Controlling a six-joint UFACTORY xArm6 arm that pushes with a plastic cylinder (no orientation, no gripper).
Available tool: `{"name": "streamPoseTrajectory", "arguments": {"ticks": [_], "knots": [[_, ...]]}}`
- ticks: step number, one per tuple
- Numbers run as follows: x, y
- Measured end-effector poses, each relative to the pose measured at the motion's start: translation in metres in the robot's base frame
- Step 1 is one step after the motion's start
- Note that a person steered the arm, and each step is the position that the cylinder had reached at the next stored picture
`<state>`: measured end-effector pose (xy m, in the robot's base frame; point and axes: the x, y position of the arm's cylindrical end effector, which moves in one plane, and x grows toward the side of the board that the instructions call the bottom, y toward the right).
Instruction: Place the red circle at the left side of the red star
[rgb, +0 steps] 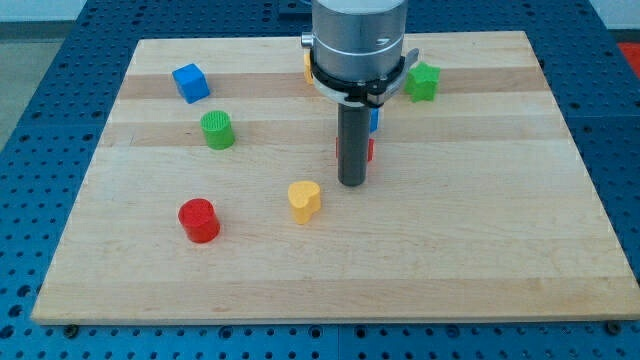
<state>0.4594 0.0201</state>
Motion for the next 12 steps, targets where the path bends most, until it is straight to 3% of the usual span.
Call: {"name": "streamPoseTrajectory", "arguments": {"ticks": [1,3,4,5,8,12], "knots": [[-0.011,0.0],[0.088,0.039],[0.1,-0.013],[0.1,-0.103],[0.1,-0.192],[0.071,-0.189]]}}
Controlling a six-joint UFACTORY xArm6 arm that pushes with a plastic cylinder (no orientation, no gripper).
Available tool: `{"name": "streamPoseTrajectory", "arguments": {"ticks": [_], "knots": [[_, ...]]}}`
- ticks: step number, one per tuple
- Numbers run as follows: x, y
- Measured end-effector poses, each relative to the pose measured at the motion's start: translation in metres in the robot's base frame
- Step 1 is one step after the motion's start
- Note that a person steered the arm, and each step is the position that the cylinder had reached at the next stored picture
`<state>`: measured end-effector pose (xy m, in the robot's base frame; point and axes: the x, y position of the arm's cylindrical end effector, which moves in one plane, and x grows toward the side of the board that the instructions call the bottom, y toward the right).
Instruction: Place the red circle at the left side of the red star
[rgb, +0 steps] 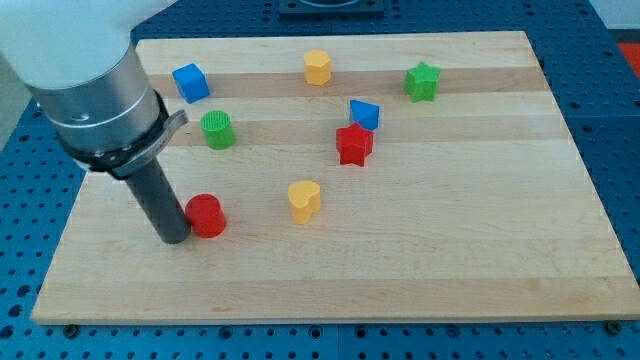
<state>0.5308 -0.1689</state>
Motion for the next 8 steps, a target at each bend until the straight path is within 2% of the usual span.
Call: {"name": "streamPoseTrajectory", "arguments": {"ticks": [4,6,8], "knots": [[0.003,0.011],[-0.009,0.018],[-0.015,0.055]]}}
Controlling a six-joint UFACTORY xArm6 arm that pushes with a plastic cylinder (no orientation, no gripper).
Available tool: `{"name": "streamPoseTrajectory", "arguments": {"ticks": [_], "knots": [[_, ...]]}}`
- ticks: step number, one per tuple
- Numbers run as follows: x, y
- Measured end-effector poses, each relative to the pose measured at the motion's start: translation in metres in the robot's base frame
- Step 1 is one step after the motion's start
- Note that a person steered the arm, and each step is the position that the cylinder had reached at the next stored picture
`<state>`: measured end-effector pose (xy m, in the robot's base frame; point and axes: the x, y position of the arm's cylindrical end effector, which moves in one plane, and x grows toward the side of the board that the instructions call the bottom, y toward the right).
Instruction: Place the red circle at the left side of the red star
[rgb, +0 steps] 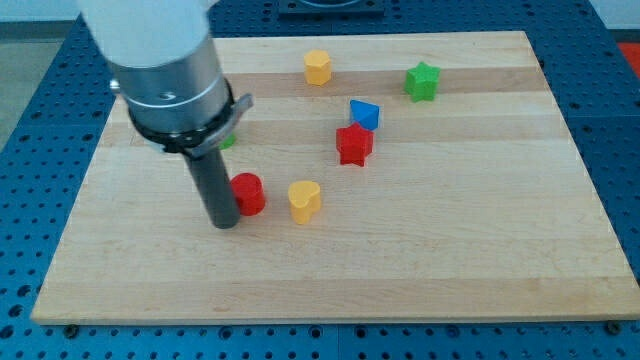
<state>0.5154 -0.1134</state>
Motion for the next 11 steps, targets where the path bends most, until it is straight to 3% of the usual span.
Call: {"name": "streamPoseTrajectory", "arguments": {"ticks": [8,9,10,11], "knots": [[-0.079,0.052],[-0.063,0.02],[-0.055,-0.052],[-0.08,-0.117]]}}
